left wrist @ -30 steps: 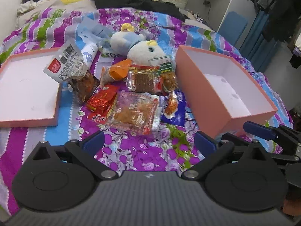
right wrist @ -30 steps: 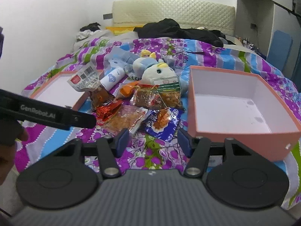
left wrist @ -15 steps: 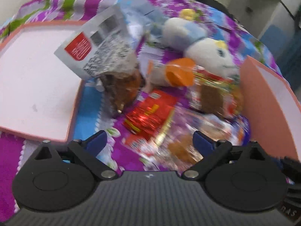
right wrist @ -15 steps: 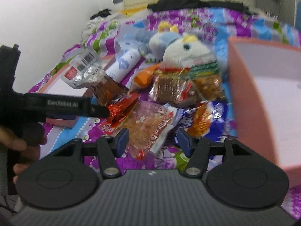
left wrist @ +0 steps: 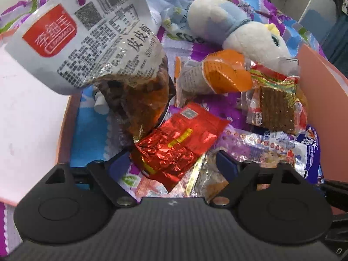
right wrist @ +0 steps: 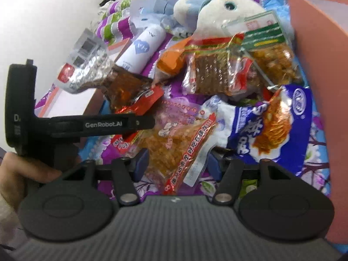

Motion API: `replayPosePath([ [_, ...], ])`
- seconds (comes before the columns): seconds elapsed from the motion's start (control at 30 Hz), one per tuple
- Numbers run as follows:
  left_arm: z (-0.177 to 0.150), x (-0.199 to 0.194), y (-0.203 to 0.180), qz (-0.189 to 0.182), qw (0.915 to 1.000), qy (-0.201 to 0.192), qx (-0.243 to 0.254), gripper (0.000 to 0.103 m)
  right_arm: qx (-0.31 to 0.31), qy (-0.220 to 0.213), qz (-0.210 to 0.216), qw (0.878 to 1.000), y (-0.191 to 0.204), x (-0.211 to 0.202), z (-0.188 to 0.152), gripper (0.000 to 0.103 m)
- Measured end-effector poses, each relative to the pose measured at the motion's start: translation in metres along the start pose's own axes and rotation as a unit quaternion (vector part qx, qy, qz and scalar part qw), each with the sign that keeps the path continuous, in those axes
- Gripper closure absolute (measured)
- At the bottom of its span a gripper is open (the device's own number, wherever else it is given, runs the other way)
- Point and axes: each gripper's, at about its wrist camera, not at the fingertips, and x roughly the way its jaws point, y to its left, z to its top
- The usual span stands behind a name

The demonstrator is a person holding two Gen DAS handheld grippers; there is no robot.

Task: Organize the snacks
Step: 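Grasp the red foil packet with the left gripper while the right gripper grasps the orange-red spicy strip packet, then carry both packets over the deep pink box and open both grippers to drop them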

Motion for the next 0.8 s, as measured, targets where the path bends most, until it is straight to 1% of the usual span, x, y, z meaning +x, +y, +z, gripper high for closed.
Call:
replayPosePath([
  [0.03,-0.001,0.001,0.000,0.003,1.0000,-0.006,0.002,0.023,-0.004,-0.002,0.001,1.000,0.000,0.001,-0.002,0.060],
  [0.1,-0.003,0.001,0.001,0.006,0.9998,-0.018,0.007,0.027,-0.008,-0.004,-0.002,1.000,0.000,0.003,-0.007,0.072],
  [0.13,-0.004,0.001,0.001,0.008,0.9996,-0.024,0.010,0.031,-0.008,-0.007,0.000,1.000,-0.001,0.001,-0.009,0.076],
  [0.23,-0.008,-0.005,0.005,0.001,0.9992,-0.038,0.010,0.037,-0.007,-0.022,0.010,1.000,-0.003,-0.007,-0.014,0.083],
  [0.27,-0.011,-0.006,0.005,-0.001,0.9991,-0.040,0.012,0.039,-0.011,-0.025,0.009,1.000,-0.003,-0.010,-0.017,0.084],
  [0.37,-0.019,-0.011,-0.001,-0.004,0.9983,-0.053,0.024,0.040,-0.012,-0.040,0.009,0.999,-0.003,-0.021,-0.023,0.086],
  [0.43,-0.025,-0.017,-0.006,-0.004,0.9979,-0.059,0.027,0.041,-0.017,-0.047,-0.003,0.999,0.000,-0.030,-0.028,0.088],
  [0.57,-0.039,-0.041,-0.016,-0.008,0.9978,-0.061,0.026,0.041,-0.014,-0.054,-0.013,0.998,0.003,-0.049,-0.034,0.089],
  [0.67,-0.049,-0.066,-0.021,-0.008,0.9974,-0.070,0.013,0.041,-0.031,-0.061,-0.025,0.997,0.007,-0.065,-0.039,0.090],
  [0.8,-0.063,-0.097,-0.031,-0.004,0.9971,-0.075,-0.011,0.041,-0.037,-0.074,-0.040,0.996,0.010,-0.089,-0.050,0.091],
])
